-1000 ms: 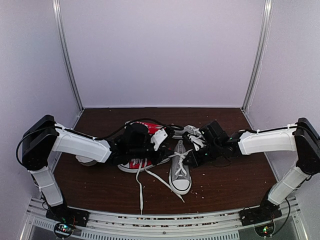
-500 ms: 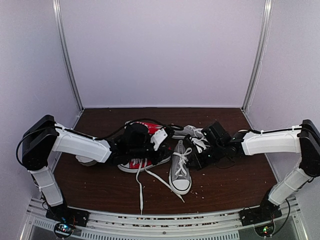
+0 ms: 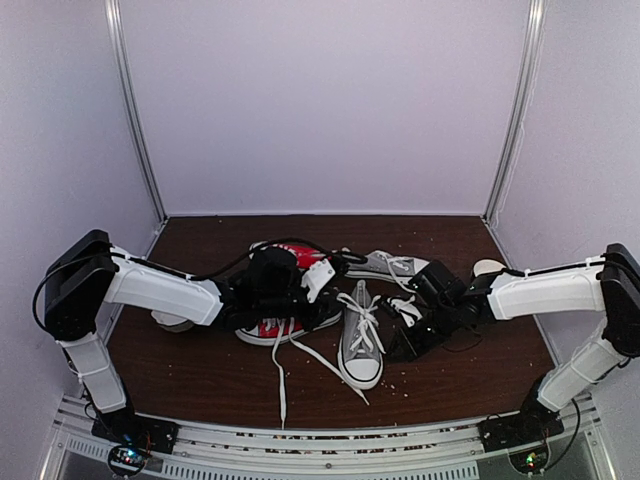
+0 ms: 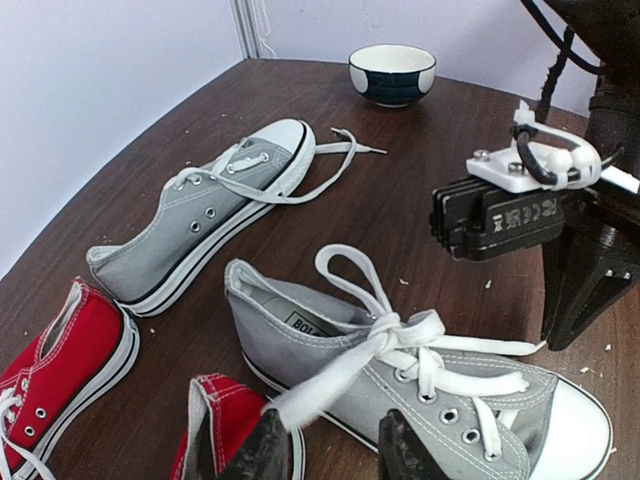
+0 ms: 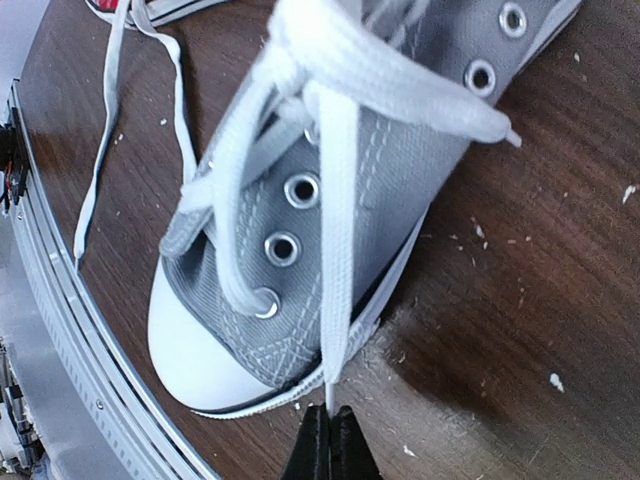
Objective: Tie the shoes
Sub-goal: Pull the crossed shoelace from the shoe.
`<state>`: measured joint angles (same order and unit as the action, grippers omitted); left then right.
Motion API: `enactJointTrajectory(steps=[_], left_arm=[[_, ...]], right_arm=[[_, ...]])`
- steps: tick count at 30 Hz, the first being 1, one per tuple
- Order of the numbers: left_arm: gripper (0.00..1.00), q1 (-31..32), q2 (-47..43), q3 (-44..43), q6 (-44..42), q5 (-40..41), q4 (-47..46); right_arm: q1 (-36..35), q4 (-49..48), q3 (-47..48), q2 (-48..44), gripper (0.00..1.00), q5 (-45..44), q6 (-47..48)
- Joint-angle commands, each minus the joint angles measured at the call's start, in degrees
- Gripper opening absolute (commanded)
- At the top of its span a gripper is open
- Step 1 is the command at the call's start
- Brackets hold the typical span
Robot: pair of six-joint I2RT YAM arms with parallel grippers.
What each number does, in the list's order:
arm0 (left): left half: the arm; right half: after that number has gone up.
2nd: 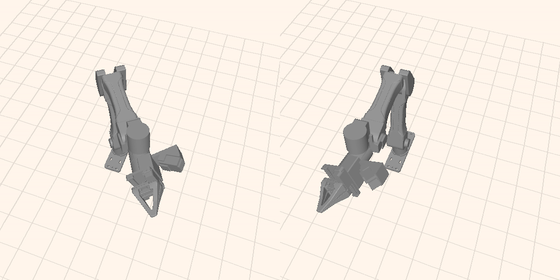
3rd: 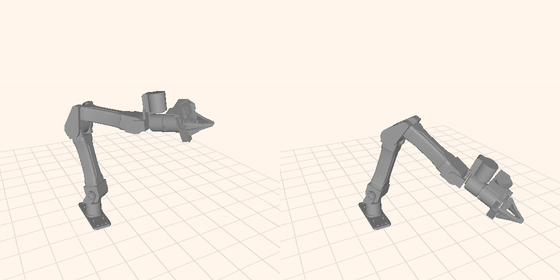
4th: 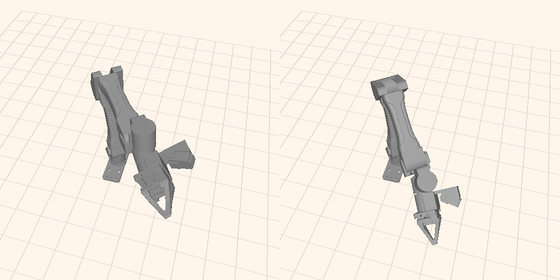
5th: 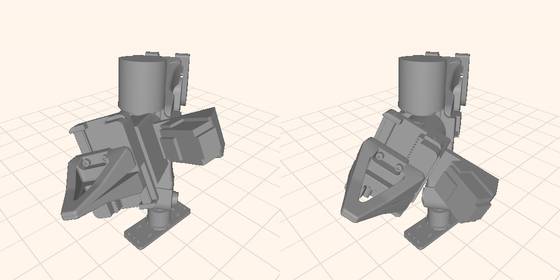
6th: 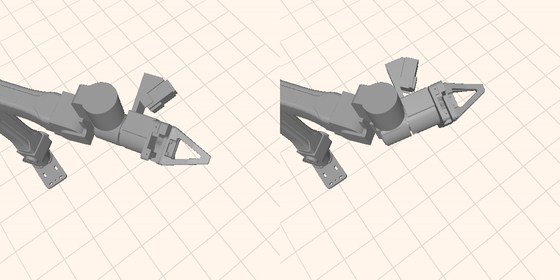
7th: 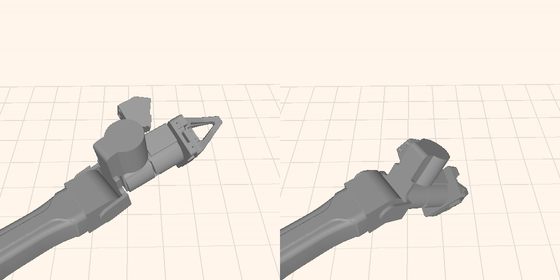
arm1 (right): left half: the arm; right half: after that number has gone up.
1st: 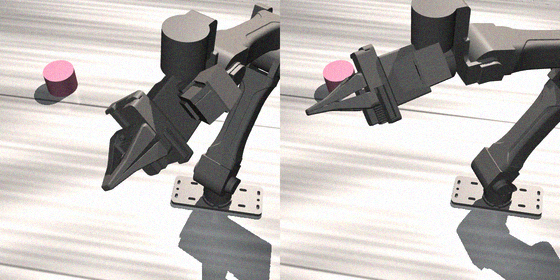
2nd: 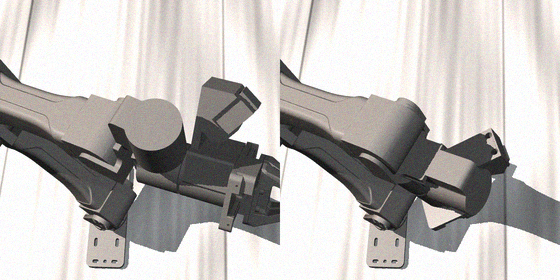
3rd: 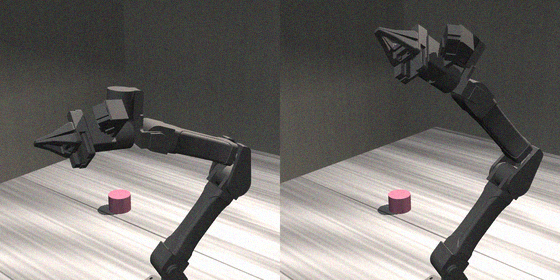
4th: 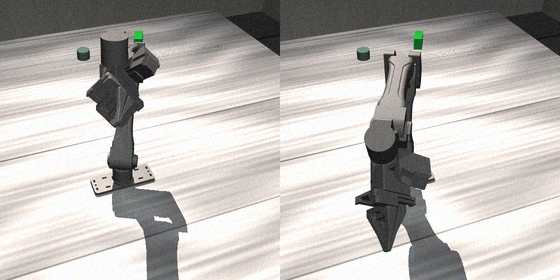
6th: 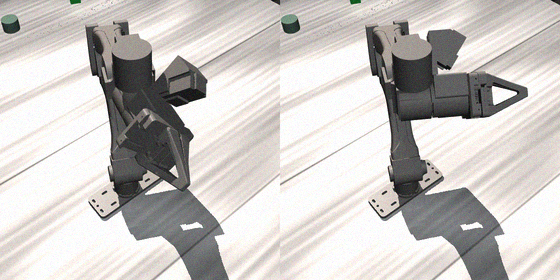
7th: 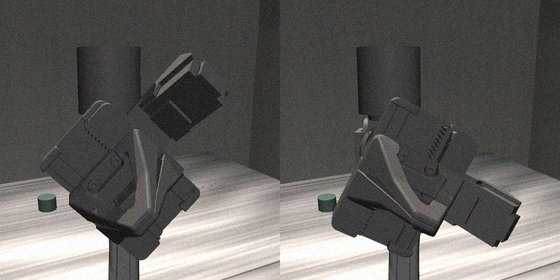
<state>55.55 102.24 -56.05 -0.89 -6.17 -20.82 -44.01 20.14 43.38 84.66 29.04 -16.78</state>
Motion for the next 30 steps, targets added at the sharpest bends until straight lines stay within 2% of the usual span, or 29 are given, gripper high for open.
enactJointTrajectory(steps=[1, 5, 11, 18, 23, 24, 27, 30], left_arm=[[0.32, -0.22, 0.55, -1.02, -0.82, 0.41, -0.28], [0.33, -0.47, 0.85, -1.35, -1.22, 0.4, 0.14], [0.39, -1.76, 1.12, -2.47, -0.08, -2.31, 1.88], [0.52, -1.76, 2.8, -4.59, -1.61, -9.73, 4.25], [0.59, -1.76, 3.75, -5.87, -1.97, -12.02, 4.66], [0.62, -1.76, 3.76, -5.97, -2.01, -12.4, 4.65], [0.65, -1.76, 3.85, -5.95, -2.02, -13.59, 4.58], [0.66, -1.76, 4.12, -6.19, -1.49, -13.69, 4.55]], right_arm=[[-0.22, 2.61, -1.52, -1.6, 0.0, 1.16, 0.58], [-0.13, 2.58, -1.71, -1.65, 0.0, 1.18, 0.52], [0.28, 4.15, -1.74, -1.83, 0.0, 0.58, 1.58], [0.27, 3.94, -2.3, -1.51, 0.0, 0.27, 1.37], [0.87, 5.57, -1.62, -1.97, 0.0, -0.35, 2.4], [1.12, 6.02, -1.51, -2.39, 0.03, -0.23, 2.64], [3.23, 5.52, -1.25, -5.08, 0.33, 2.38, 2.57], [7.0, 2.42, -0.56, -8.01, 0.53, 5.23, 1.11]])
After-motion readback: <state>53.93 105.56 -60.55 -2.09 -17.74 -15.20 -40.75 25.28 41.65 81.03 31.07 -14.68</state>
